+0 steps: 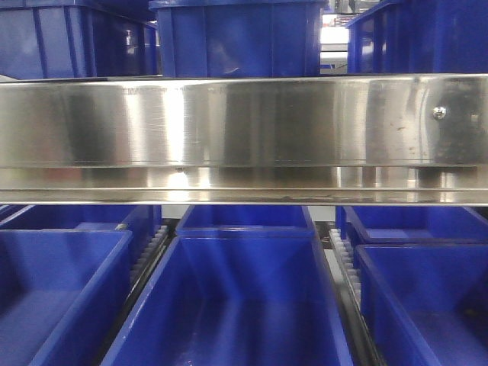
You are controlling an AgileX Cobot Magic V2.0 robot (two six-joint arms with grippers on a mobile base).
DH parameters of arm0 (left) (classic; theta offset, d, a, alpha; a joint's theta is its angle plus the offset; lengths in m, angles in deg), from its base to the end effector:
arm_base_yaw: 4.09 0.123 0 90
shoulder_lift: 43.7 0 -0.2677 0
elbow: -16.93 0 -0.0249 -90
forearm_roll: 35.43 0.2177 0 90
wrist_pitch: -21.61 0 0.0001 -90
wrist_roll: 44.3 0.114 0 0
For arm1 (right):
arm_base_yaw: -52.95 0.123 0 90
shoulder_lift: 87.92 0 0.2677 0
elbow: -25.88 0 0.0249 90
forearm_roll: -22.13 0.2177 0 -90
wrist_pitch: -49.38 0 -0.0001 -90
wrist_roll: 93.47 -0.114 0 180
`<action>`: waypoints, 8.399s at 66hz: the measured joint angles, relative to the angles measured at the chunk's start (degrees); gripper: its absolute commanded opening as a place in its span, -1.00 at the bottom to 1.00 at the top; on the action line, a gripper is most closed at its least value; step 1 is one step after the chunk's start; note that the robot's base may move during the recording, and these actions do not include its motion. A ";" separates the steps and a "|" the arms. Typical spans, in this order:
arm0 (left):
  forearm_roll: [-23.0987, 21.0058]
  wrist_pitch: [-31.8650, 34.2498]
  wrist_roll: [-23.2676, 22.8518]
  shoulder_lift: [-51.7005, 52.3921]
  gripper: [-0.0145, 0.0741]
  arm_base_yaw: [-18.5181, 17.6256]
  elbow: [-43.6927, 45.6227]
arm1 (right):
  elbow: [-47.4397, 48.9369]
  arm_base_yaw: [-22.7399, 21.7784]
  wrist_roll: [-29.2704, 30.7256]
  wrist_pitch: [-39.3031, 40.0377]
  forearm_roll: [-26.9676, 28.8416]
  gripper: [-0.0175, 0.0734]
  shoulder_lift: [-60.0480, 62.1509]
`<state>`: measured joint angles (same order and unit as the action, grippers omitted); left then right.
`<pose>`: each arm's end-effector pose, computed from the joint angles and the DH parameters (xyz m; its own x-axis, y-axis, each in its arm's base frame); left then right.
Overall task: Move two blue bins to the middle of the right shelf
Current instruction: 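Hold the bin with both grippers while driving away from the shelf, then hold the light-blue bin with both grippers while driving past the red table, then hold the light-blue bin with both grippers while turning toward a blue-bin shelf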
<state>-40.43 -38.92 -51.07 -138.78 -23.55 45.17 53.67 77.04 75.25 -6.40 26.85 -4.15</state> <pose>0.2842 -0.1096 0.4292 -0.6261 0.0515 -0.7780 0.2924 0.9405 -0.1731 0.2857 0.1363 0.4284 -0.6076 -0.0084 -0.7942 -0.3218 0.9168 0.2364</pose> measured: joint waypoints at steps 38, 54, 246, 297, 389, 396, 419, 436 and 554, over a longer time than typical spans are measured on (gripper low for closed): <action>-0.87 0.50 0.10 0.60 -0.92 0.00 3.86 | 6.30 0.00 0.77 -0.37 -1.47 -0.95 0.24; -0.87 0.50 0.10 0.60 -0.92 0.00 3.86 | 6.30 0.00 0.77 -0.37 -1.47 -0.95 0.24; -1.05 2.74 0.21 0.60 -0.92 0.00 3.86 | 6.30 0.00 0.77 0.57 -1.68 -0.95 0.24; -1.05 2.85 0.21 0.60 -0.92 0.00 3.86 | 6.30 0.00 0.77 0.57 -1.68 -0.95 0.24; -1.20 2.96 0.31 0.60 -0.92 0.00 3.86 | 6.30 0.00 0.77 0.57 -1.68 -0.95 0.24; -1.20 2.96 0.31 0.60 -0.92 0.00 3.86 | 6.30 0.00 0.77 0.57 -1.68 -0.95 0.24; -1.20 3.06 0.31 0.60 -0.92 0.00 3.86 | 6.30 0.00 0.77 0.57 -1.68 -0.95 0.24; -1.20 3.06 0.31 0.60 -0.92 0.00 3.86 | 6.30 0.00 0.77 0.57 -1.68 -0.95 0.24; -1.20 3.96 0.63 0.60 -0.92 0.00 3.86 | 6.30 0.00 0.77 0.91 -1.68 -0.95 0.24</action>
<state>-41.63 -34.97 -50.43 -138.18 -23.55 49.04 59.97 77.04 76.02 -5.49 25.16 -3.92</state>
